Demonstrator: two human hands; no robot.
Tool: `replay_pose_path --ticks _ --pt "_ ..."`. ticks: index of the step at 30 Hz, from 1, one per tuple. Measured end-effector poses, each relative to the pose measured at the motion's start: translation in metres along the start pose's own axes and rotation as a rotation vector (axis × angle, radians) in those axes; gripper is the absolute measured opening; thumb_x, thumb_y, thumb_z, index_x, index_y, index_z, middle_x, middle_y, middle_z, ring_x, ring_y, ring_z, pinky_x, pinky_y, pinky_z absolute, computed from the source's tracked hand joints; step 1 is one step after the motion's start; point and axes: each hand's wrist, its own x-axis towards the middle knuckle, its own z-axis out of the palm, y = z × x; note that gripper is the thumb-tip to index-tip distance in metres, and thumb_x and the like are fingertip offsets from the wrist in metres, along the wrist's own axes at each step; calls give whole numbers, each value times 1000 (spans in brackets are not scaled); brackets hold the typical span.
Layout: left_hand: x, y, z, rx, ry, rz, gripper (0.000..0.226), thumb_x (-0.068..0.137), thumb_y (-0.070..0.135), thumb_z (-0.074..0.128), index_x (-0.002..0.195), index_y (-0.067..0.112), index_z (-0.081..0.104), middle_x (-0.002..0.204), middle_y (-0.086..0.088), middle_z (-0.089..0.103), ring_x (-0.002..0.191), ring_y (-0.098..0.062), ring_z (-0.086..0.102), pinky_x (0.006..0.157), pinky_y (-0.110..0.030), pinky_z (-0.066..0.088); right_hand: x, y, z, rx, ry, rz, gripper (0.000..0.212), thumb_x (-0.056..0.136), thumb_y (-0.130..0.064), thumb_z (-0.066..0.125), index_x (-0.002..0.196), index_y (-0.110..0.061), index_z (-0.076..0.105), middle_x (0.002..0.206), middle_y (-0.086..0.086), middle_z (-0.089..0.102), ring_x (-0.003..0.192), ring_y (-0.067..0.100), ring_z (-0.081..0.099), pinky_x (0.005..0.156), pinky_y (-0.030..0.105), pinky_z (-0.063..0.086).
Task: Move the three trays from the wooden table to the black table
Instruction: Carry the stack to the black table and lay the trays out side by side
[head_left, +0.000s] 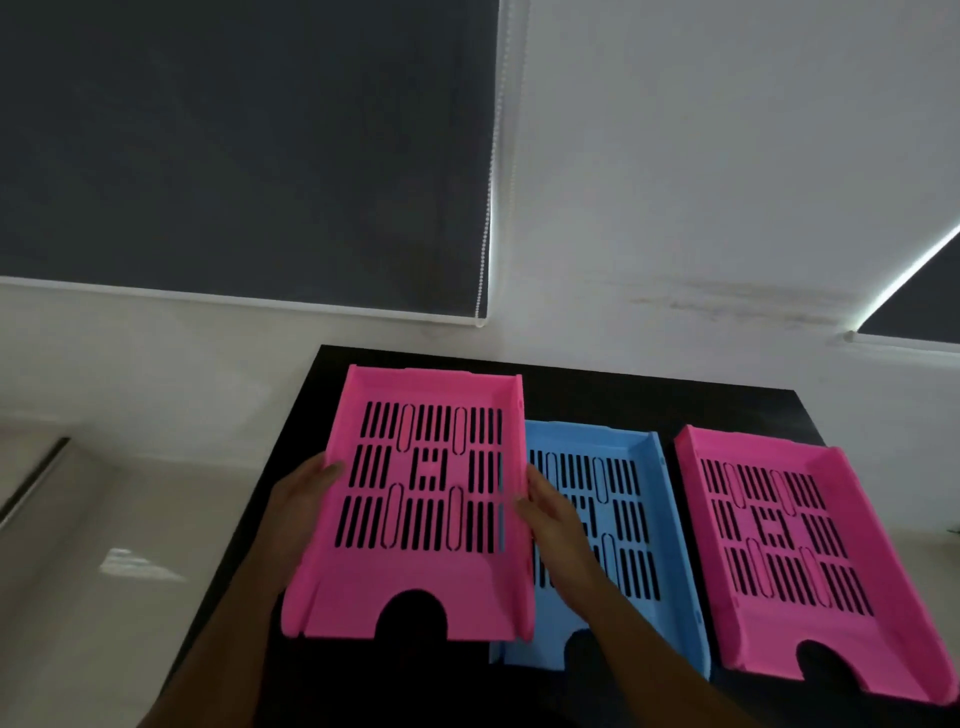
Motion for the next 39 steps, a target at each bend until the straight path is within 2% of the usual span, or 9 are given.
replay_pose_path --ticks 5,9,14,19,24,27,30,35,39 --pt "7 -8 -32 13 82 18 20 96 25 57 112 23 69 92 11 77 84 -3 73 85 -30 51 19 6 34 -34 -67 33 38 101 -9 52 135 -23 59 127 -4 72 116 12 68 96 30 55" --pt "15 -24 -45 35 94 -23 23 97 24 56 108 13 73 96 -6 80 88 -28 76 91 -55 55 32 16 46 -89 -81 66 41 100 -9 54 138 -22 57 128 -3 71 117 12 67 104 40 52" --pt "21 -39 -40 88 105 -28 22 99 16 50 90 29 65 69 25 75 61 8 70 70 -26 48 39 26 55 -167 -86 139 44 98 -15 57 140 -26 54 127 -8 71 113 5 68 102 36 54" --pt "22 -49 -42 88 117 -67 20 99 18 52 93 26 70 83 2 77 82 -20 72 77 -40 56 40 35 59 -184 -72 194 42 96 -15 60 136 -26 56 123 -9 72 108 3 70 99 34 56" --pt "23 -53 -41 176 89 -54 20 101 22 48 104 23 67 100 -2 72 93 -23 68 91 -50 52 41 37 61 -189 -58 198 42 96 -17 61 136 -27 57 123 -9 72 109 2 69 99 32 55" --pt "25 -56 -41 234 84 -54 19 101 19 46 105 22 65 99 -2 71 85 -16 67 83 -43 53 41 36 61 -206 -50 178 38 96 -15 60 133 -27 60 121 -8 73 108 5 70 100 37 55" --pt "27 -59 -37 384 99 -10 35 100 21 48 133 11 54 118 -5 67 85 -12 66 81 -39 56 40 35 56 -219 -32 166 31 95 -11 58 122 -23 65 115 -5 75 105 9 72 95 36 57" --pt "24 -57 -13 510 187 7 69 95 31 57 154 24 22 163 -13 25 136 -43 44 104 -62 44 27 26 36 -246 79 117 18 92 -26 60 102 -41 59 109 -11 59 107 15 54 95 34 43" --pt "8 -51 31 538 85 92 68 95 32 58 154 22 25 163 -6 27 145 -31 35 114 -50 33 14 21 -1 -307 248 98 45 101 -11 53 146 -7 46 146 6 54 133 21 53 110 30 38"
